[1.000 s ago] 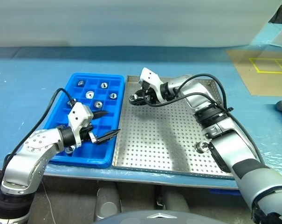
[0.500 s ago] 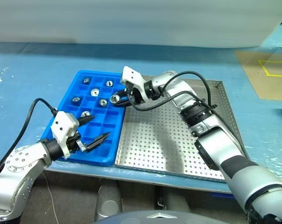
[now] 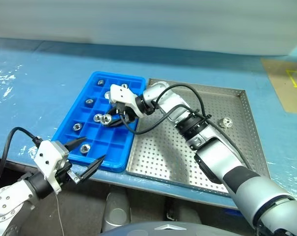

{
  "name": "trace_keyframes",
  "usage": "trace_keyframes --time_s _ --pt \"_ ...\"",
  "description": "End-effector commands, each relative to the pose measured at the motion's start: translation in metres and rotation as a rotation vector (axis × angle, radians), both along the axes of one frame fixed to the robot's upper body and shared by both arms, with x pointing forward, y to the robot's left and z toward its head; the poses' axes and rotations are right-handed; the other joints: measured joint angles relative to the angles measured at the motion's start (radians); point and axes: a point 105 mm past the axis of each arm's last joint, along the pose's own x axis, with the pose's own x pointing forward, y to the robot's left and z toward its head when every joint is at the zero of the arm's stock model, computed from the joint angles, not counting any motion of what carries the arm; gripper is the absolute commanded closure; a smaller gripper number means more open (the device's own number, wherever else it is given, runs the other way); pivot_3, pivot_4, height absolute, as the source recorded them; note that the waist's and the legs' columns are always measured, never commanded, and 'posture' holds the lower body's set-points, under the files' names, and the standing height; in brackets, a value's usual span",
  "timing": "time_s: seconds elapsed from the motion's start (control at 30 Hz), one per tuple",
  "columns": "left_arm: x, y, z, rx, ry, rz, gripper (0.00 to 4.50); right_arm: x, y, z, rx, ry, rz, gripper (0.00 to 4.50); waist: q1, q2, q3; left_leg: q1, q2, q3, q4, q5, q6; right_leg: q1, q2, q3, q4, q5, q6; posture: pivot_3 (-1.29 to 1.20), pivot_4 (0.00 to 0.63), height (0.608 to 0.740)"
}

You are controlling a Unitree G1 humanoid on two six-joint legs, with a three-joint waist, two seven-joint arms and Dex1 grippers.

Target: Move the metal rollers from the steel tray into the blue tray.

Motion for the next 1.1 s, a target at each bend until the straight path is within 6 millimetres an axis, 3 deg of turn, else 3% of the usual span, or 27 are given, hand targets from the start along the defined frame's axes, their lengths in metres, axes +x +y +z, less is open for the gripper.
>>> trace_keyframes --time_s 0.03,0.3,0.57,1.1 --pt "-0.010 0.003 0.010 0.031 -0.048 0.028 0.00 -0.012 0.009 0.008 0.020 -0.033 0.072 2.92 0.012 0.000 0.000 0.000 0.000 0.000 0.000 0.000 0.000 0.000 0.000 0.000 0.000 0.000 0.000 0.63 0.150 0.740" --pt "-0.013 0.007 0.008 0.029 -0.046 0.060 0.00 -0.013 0.017 0.001 0.010 -0.010 0.058 2.92 0.061 0.000 0.000 0.001 0.000 0.000 -0.002 0.000 0.000 0.000 0.001 0.002 -0.001 -0.001 0.002 0.65 0.150 0.740" --pt "-0.008 0.002 0.011 0.026 -0.051 0.054 0.00 -0.001 0.013 -0.012 -0.029 -0.020 0.000 2.92 0.103 0.001 0.000 0.003 0.000 0.000 -0.002 0.000 0.000 0.000 0.004 0.005 -0.001 -0.003 0.006 0.65 0.150 0.740" --pt "0.000 -0.003 0.015 0.027 -0.048 0.028 0.00 0.017 -0.003 -0.025 -0.083 -0.015 -0.063 2.92 0.110 0.001 0.000 0.004 0.001 0.000 -0.002 0.000 -0.001 0.000 0.005 0.006 0.001 -0.001 0.001 0.63 0.150 0.740"
